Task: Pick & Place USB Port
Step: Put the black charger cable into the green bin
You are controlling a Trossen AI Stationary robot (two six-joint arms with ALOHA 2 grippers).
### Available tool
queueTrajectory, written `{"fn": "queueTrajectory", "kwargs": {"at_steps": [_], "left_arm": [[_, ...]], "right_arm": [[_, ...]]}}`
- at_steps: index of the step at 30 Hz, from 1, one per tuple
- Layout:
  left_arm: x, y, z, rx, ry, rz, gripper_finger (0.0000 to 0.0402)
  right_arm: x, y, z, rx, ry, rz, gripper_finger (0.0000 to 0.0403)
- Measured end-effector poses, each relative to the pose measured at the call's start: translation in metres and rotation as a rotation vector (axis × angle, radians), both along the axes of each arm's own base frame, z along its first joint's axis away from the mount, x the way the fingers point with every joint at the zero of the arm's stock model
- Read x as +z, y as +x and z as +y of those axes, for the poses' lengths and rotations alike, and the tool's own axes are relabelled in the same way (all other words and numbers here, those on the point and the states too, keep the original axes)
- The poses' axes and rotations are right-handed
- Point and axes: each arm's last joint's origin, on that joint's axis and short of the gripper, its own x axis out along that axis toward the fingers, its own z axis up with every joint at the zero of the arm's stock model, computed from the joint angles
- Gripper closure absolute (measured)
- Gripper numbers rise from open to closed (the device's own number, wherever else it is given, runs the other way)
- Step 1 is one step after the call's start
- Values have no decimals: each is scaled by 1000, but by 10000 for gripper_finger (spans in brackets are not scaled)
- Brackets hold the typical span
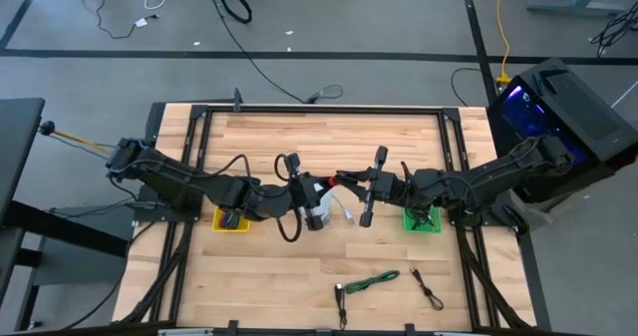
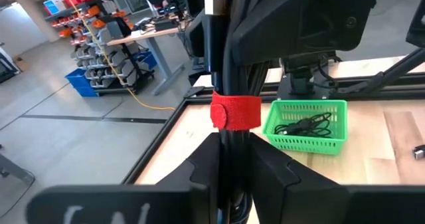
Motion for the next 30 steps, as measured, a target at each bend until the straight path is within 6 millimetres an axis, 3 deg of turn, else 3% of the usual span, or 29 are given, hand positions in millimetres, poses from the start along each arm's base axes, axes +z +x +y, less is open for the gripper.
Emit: {"fn": "queueTrajectory", "kwargs": {"at_steps": [6, 14, 20, 24, 30], "left_arm": [[-1, -1, -1, -11, 31, 20, 329], [7, -8, -9, -37, 93, 33, 326], [11, -19, -11, 38, 136, 57, 326], [10, -24, -13, 78, 165, 88, 326], [4, -36, -18, 130, 194, 160, 326]], "right_arm": [[1, -2, -2, -38, -4, 14, 369], [11, -20, -3, -32, 13, 37, 369], [2, -37, -9, -213, 16, 175, 369], [6, -48, -8, -201, 68, 182, 369], [-5, -75, -12, -221, 213, 314, 369]]}}
